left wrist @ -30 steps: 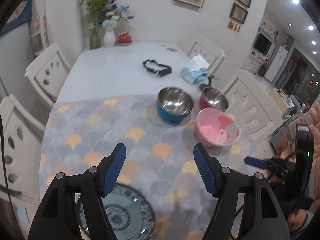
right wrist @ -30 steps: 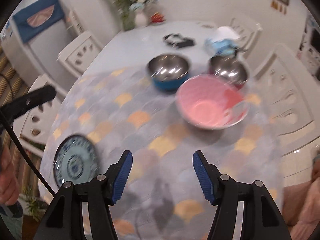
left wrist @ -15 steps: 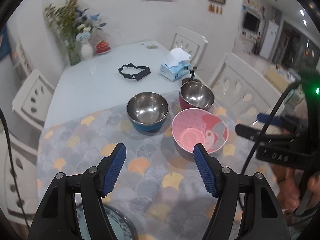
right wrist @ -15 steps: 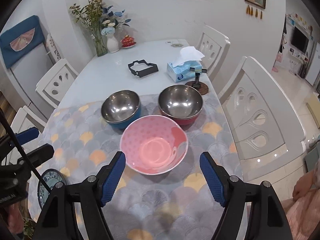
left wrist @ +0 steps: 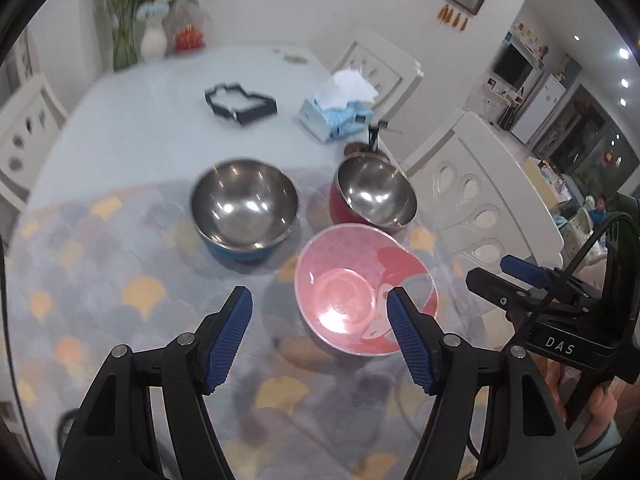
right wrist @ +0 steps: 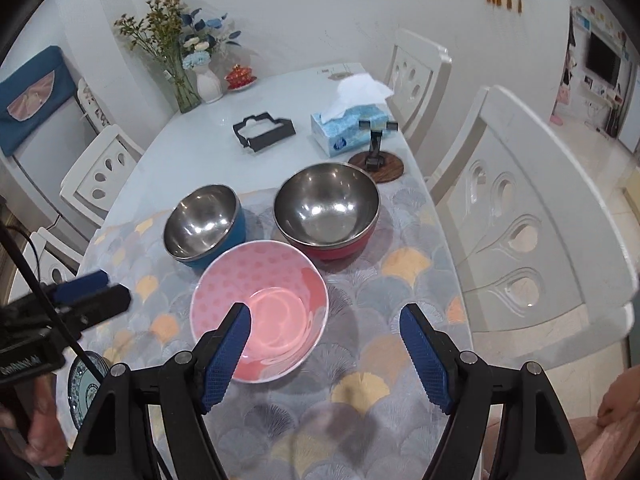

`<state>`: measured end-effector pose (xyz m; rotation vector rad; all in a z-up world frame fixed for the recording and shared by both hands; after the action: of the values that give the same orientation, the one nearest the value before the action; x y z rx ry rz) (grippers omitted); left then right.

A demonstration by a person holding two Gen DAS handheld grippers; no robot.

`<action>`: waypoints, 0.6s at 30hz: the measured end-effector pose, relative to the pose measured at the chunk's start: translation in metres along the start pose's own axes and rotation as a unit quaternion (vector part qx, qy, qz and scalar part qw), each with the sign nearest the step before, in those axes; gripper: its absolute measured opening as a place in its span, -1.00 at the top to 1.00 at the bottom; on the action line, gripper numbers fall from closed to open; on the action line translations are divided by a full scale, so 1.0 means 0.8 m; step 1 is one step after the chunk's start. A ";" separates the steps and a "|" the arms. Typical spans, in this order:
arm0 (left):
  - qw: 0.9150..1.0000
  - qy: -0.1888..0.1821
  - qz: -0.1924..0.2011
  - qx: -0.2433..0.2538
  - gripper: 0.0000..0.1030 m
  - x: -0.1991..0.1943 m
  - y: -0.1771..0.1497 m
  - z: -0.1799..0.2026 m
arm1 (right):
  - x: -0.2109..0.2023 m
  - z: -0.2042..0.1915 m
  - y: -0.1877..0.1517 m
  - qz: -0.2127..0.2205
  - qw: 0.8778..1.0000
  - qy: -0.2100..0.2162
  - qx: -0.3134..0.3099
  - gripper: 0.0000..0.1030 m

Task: Organize plates and bowls
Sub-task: 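Move both grippers to the pink bowl and close them on its rim, then lift the pink bowl with both grippers and carry it toward the plate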

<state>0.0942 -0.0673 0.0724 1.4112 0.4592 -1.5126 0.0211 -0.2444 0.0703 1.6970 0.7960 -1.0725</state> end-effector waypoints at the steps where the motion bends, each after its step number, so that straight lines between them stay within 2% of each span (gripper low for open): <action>1: 1.000 -0.004 -0.010 -0.007 -0.30 0.015 -0.001 -0.001 | 0.010 0.003 0.001 -0.008 1.000 0.002 0.001 -0.45; 7: 0.998 -0.007 -0.049 -0.030 -0.18 0.075 -0.006 -0.004 | 0.057 0.008 -0.001 -0.048 0.999 0.015 0.007 -0.45; 9: 0.998 0.004 -0.053 -0.028 0.10 0.088 -0.004 -0.005 | 0.070 0.008 -0.001 -0.059 0.998 0.023 0.010 -0.45; 11: 0.998 0.019 -0.058 -0.031 0.11 0.099 -0.001 -0.010 | 0.084 0.008 -0.001 -0.071 0.997 0.034 0.011 -0.45; 18: 0.997 0.009 -0.073 -0.037 0.12 0.120 0.004 -0.016 | 0.120 0.005 0.001 -0.095 0.995 0.038 0.006 -0.45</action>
<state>0.1184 -0.0960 -0.0165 1.3591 0.6339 -1.5836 0.0592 -0.2450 -0.0181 1.7067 1.0187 -1.1490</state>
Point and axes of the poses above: each gripper's, at about its wrist camera, not at the fingertips, and x roughly the way its jaws point, z to its right, y to its top, the point moved 8 cm from there along x, roughly the way its jaws point, and after that the axes turned 11 degrees about -z, right-handed, at the moved point
